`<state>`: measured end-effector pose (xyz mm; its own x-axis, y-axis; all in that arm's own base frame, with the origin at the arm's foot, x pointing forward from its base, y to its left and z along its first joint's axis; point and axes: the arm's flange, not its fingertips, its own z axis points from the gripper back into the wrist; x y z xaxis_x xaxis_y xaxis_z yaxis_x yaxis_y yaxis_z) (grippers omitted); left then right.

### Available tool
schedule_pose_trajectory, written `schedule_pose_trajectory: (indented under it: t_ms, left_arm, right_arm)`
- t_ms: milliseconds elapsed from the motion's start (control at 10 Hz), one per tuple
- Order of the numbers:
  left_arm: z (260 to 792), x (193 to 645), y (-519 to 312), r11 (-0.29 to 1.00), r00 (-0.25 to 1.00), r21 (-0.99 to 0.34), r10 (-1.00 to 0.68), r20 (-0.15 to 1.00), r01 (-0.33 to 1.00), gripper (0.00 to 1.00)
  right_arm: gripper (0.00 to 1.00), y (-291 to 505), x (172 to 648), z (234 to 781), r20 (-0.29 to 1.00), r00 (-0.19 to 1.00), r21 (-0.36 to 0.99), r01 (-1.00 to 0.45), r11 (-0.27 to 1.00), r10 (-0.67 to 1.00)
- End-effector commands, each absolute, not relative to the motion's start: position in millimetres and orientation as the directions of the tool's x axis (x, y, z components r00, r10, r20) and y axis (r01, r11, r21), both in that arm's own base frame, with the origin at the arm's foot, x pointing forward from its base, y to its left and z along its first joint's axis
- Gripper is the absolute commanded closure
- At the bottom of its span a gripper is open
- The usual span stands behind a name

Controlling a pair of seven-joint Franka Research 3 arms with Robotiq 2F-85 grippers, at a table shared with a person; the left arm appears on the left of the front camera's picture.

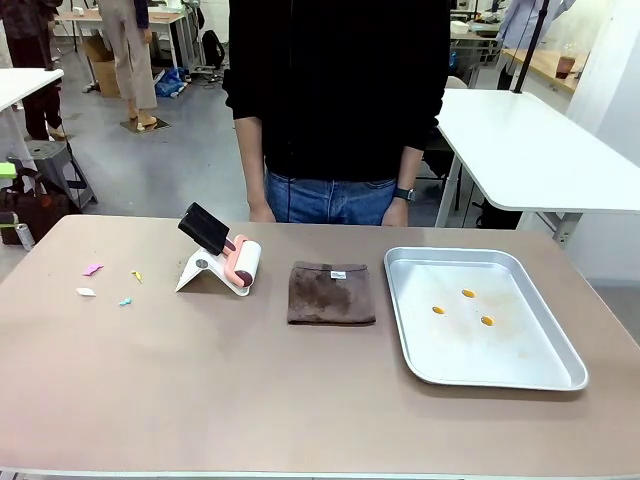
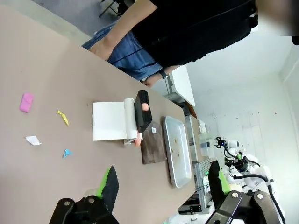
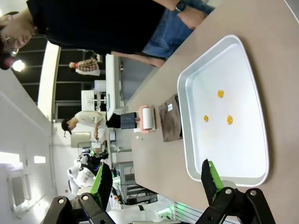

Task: Clean the surface of the table.
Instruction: Hold the Lint Roller with your left hand and the towel with your right hand.

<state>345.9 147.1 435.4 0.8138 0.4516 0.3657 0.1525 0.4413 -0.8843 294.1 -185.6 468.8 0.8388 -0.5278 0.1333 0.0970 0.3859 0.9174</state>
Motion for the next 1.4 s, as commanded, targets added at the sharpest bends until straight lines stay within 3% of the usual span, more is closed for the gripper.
schedule_pose_trajectory:
  t_ms: [0, 100, 600, 800, 1300]
  left_arm:
    - [427.3, 329.1, 117.3, 0.526, 0.801, -0.844, 0.457, 0.388, 0.109, 0.00]
    - [435.4, 345.9, 147.1, 0.441, 0.814, -0.884, 0.452, 0.366, 0.152, 0.00]
    - [435.8, 348.0, 144.8, 0.462, 0.817, -0.876, 0.445, 0.367, 0.142, 0.00]
    - [461.9, 356.9, 125.2, 0.530, 0.867, -0.825, 0.300, 0.398, 0.195, 0.00]
    - [499.8, 431.0, 44.8, 0.641, 0.935, -0.719, 0.005, 0.355, 0.270, 0.00]
  right_arm:
    - [0.00, -181.0, 293.0, 467.5, 0.208, 0.813, 0.885, 0.081, 0.459, -0.543]
    - [0.00, -185.6, 294.1, 468.8, 0.133, 0.839, 0.917, 0.097, 0.386, -0.528]
    - [0.00, -185.2, 293.1, 467.9, 0.133, 0.840, 0.909, 0.108, 0.402, -0.525]
    - [0.00, -143.3, 302.0, 487.0, 0.222, 0.787, 0.822, 0.166, 0.545, -0.575]
    - [0.00, 37.0, 350.4, 510.7, 0.419, 0.865, 0.586, -0.025, 0.810, -0.276]
